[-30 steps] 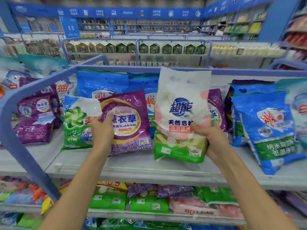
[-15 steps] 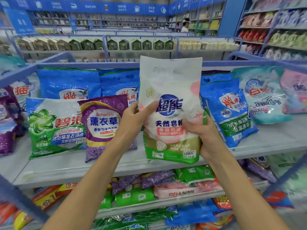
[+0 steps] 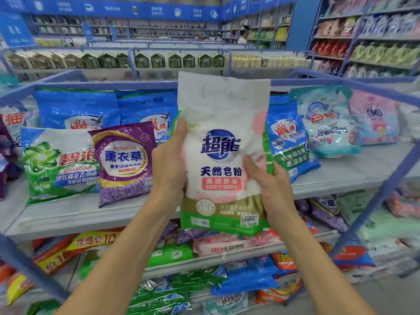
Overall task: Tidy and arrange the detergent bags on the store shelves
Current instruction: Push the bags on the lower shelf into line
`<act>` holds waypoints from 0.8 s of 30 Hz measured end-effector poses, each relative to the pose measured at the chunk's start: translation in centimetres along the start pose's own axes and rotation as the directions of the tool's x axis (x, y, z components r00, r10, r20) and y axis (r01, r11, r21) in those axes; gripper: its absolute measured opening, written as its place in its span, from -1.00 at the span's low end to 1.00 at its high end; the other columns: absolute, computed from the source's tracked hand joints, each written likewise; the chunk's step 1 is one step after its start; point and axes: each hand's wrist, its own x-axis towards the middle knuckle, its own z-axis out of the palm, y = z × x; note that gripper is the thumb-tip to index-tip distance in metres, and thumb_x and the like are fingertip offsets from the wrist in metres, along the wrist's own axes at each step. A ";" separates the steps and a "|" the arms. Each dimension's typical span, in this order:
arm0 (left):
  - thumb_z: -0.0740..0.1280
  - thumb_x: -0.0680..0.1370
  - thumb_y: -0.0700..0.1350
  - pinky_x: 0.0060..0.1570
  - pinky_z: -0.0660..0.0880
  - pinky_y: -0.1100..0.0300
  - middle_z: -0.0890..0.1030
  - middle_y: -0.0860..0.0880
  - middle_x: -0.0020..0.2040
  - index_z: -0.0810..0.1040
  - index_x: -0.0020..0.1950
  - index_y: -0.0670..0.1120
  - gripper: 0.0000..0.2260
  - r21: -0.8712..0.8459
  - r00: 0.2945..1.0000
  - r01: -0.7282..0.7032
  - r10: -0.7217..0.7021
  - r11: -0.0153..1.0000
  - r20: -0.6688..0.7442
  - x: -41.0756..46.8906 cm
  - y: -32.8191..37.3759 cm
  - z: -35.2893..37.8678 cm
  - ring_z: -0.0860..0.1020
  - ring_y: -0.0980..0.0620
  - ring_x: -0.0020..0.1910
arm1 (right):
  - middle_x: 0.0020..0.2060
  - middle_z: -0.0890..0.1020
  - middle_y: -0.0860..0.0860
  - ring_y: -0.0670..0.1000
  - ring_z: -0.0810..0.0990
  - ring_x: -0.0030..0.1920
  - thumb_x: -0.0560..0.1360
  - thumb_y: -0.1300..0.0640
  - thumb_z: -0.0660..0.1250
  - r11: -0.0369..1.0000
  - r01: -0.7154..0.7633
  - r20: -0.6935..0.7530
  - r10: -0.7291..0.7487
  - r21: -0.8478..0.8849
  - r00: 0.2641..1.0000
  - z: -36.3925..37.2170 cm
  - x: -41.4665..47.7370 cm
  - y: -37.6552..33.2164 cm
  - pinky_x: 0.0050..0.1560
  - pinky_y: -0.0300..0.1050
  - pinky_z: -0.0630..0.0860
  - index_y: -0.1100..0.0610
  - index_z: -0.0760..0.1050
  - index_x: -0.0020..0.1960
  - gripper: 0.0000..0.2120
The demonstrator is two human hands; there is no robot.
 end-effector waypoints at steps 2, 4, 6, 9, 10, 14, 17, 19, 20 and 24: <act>0.21 0.66 0.21 0.05 0.66 -0.13 0.76 -0.07 0.00 0.67 0.09 0.01 -0.65 -0.068 0.992 0.103 -0.098 0.992 0.079 -1.6 -0.6 1.1 0.73 -0.11 -0.03 | -0.10 0.77 0.11 0.10 0.75 -0.12 0.55 0.22 0.41 0.997 -0.071 0.002 0.071 0.004 0.997 -1.9 -1.1 -0.5 -0.13 -0.03 0.69 0.13 0.64 0.01 -0.94; 0.19 0.66 0.21 0.10 0.63 -0.07 0.76 -0.03 0.03 0.65 0.18 0.01 -0.63 -0.063 0.972 0.192 -0.181 0.979 0.152 -3.4 -1.6 2.0 0.73 -0.05 -0.03 | -0.01 0.75 0.15 0.15 0.75 -0.04 0.53 0.13 0.42 0.989 -0.142 0.007 0.141 0.052 0.990 -4.0 -2.3 -0.5 -0.03 0.05 0.68 0.18 0.64 0.14 -0.78; 0.27 0.61 0.17 0.13 0.60 -0.02 0.75 -0.04 0.04 0.69 0.12 0.00 -0.68 -0.012 0.945 0.242 -0.233 0.970 0.231 -5.3 -2.7 2.6 0.73 -0.03 -0.04 | 0.15 0.70 0.22 0.25 0.70 0.15 0.53 0.00 0.42 0.962 -0.243 0.038 0.240 0.125 0.970 -5.9 -3.7 -0.2 0.22 0.25 0.59 0.21 0.59 0.31 -0.57; 0.45 0.45 0.06 0.07 0.65 -0.01 0.75 -0.09 0.05 0.75 -0.01 -0.02 -0.78 0.155 0.880 0.315 -0.349 0.936 0.323 -8.4 -4.9 3.0 0.73 -0.06 -0.05 | 0.20 0.67 0.27 0.30 0.66 0.21 0.62 -0.09 0.28 0.905 -0.364 0.071 0.357 0.222 0.931 -9.0 -5.8 -0.2 0.30 0.32 0.51 0.23 0.55 0.36 -0.52; 0.51 0.40 0.00 0.00 0.67 0.04 0.75 -0.10 0.04 0.75 -0.01 -0.04 -0.78 0.195 0.846 0.352 -0.400 0.916 0.352 -9.4 -5.6 3.0 0.73 -0.05 -0.07 | 0.20 0.66 0.28 0.32 0.65 0.22 0.62 -0.11 0.27 0.895 -0.376 0.081 0.368 0.240 0.926 -10.0 -6.3 -0.2 0.30 0.33 0.51 0.23 0.55 0.37 -0.51; 0.51 0.35 -0.12 -0.03 0.67 0.02 0.72 -0.18 0.10 0.74 0.05 -0.08 -0.71 0.187 0.812 0.401 -0.442 0.897 0.382 -13.7 -8.9 3.2 0.73 -0.14 -0.02 | 0.27 0.61 0.32 0.38 0.59 0.27 0.51 -0.15 0.46 0.914 -0.357 0.095 0.345 0.194 0.934 -12.8 -7.8 -0.3 0.36 0.45 0.41 0.22 0.57 0.36 -0.42; 0.48 0.34 -0.18 -0.16 0.67 0.03 0.74 -0.19 0.04 0.67 0.14 -0.15 -0.63 0.142 0.879 0.349 -0.376 0.926 0.293 -15.8 -10.6 3.4 0.73 -0.15 -0.12 | 0.17 0.68 0.27 0.33 0.66 0.18 0.52 0.01 0.45 0.936 -0.338 0.077 0.331 0.101 0.941 -14.6 -8.4 0.2 0.28 0.44 0.50 0.21 0.60 0.30 -0.58; 0.49 0.32 -0.20 -0.20 0.66 0.02 0.73 -0.21 0.03 0.63 0.21 -0.19 -0.55 0.118 0.889 0.375 -0.393 0.920 0.235 -16.7 -11.4 3.2 0.73 -0.17 -0.15 | 0.13 0.71 0.22 0.29 0.70 0.12 0.50 0.09 0.45 0.936 -0.352 0.102 0.347 0.029 0.932 -15.3 -9.2 0.6 0.21 0.33 0.57 0.17 0.59 0.30 -0.61; 0.50 0.31 -0.20 -0.18 0.66 0.00 0.73 -0.22 0.04 0.61 0.24 -0.20 -0.52 0.114 0.885 0.402 -0.418 0.908 0.207 -17.2 -11.7 3.0 0.72 -0.18 -0.15 | 0.11 0.72 0.21 0.26 0.72 0.08 0.48 0.13 0.46 0.935 -0.355 0.121 0.351 0.006 0.928 -15.6 -9.7 0.9 0.14 0.25 0.62 0.16 0.58 0.30 -0.60; 0.47 0.39 -0.21 -0.15 0.67 0.04 0.75 -0.17 -0.04 0.64 0.14 -0.20 -0.68 0.128 0.830 0.528 -0.542 0.839 0.133 -18.7 -13.2 1.2 0.72 -0.15 -0.18 | 0.04 0.74 0.17 0.19 0.75 -0.04 0.42 0.24 0.48 0.912 -0.410 0.132 0.410 -0.032 0.902 -16.1 -12.0 3.2 -0.06 0.09 0.68 0.15 0.59 0.24 -0.61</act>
